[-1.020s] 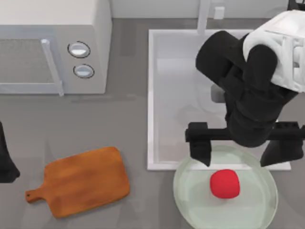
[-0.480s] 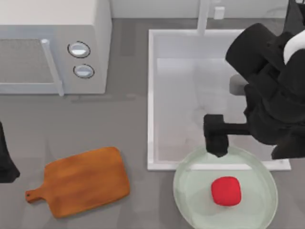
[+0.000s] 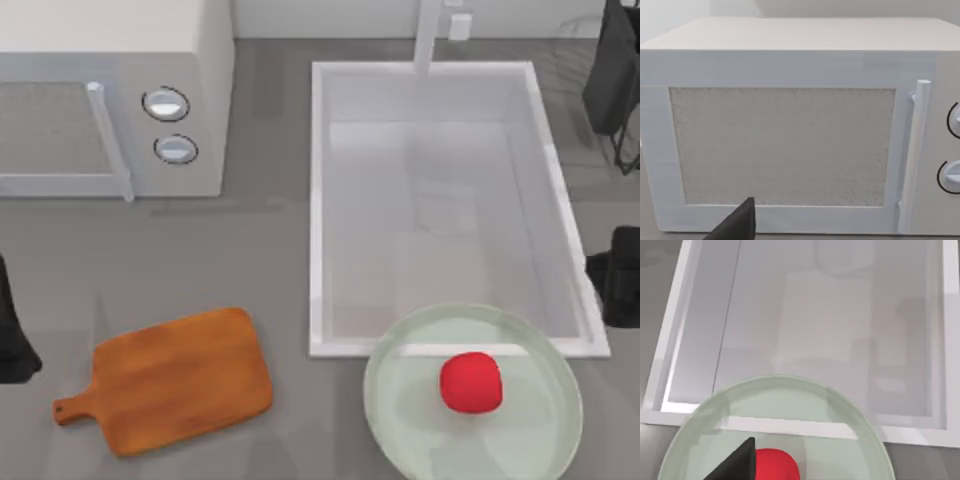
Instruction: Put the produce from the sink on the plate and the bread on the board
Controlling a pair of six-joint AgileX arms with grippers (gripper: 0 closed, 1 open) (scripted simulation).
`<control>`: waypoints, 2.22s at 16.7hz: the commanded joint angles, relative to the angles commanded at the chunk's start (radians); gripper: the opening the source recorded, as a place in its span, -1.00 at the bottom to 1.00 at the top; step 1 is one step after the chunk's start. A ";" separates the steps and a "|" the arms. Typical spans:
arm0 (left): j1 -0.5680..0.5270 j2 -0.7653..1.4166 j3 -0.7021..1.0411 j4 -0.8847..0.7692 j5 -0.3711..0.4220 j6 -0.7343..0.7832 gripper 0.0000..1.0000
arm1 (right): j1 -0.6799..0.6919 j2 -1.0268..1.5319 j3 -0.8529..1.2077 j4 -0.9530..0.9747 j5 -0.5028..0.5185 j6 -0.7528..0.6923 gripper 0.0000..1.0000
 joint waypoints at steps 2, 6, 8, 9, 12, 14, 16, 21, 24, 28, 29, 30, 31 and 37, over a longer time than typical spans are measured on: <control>0.000 0.000 0.000 0.000 0.000 0.000 1.00 | -0.078 -0.214 -0.155 0.136 0.000 -0.079 1.00; 0.000 0.000 0.000 0.000 0.000 0.000 1.00 | -0.226 -0.585 -0.451 0.394 0.000 -0.230 1.00; 0.000 0.000 0.000 0.000 0.000 0.000 1.00 | -0.287 -0.717 -0.572 0.503 0.000 -0.293 1.00; 0.000 0.000 0.000 0.000 0.000 0.000 1.00 | -0.313 -0.767 -0.619 0.548 0.000 -0.319 1.00; 0.000 0.000 0.000 0.000 0.000 0.000 1.00 | -0.362 -0.854 -0.701 0.628 0.000 -0.369 1.00; 0.000 0.000 0.000 0.000 0.000 0.000 1.00 | -0.366 -0.862 -0.708 0.635 0.000 -0.374 1.00; 0.000 0.000 0.000 0.000 0.000 0.000 1.00 | -0.366 -0.862 -0.708 0.635 0.000 -0.374 1.00; 0.015 0.064 0.061 -0.047 -0.002 0.053 1.00 | -0.366 -0.862 -0.708 0.635 0.000 -0.374 1.00; 0.042 0.223 0.195 -0.153 -0.003 0.170 1.00 | -0.366 -0.862 -0.708 0.635 0.000 -0.374 1.00; 0.092 0.580 0.434 -0.355 -0.002 0.385 1.00 | -0.366 -0.862 -0.708 0.635 0.000 -0.374 1.00; 0.105 0.689 0.498 -0.413 -0.001 0.444 1.00 | -0.366 -0.862 -0.708 0.635 0.000 -0.374 1.00; 0.119 0.800 0.562 -0.471 -0.001 0.504 1.00 | -0.366 -0.862 -0.708 0.635 0.000 -0.374 1.00; 0.132 0.910 0.626 -0.530 -0.001 0.564 1.00 | -0.366 -0.862 -0.708 0.635 0.000 -0.374 1.00; 0.203 1.445 0.982 -0.846 0.000 0.891 1.00 | -0.366 -0.862 -0.708 0.635 0.000 -0.374 1.00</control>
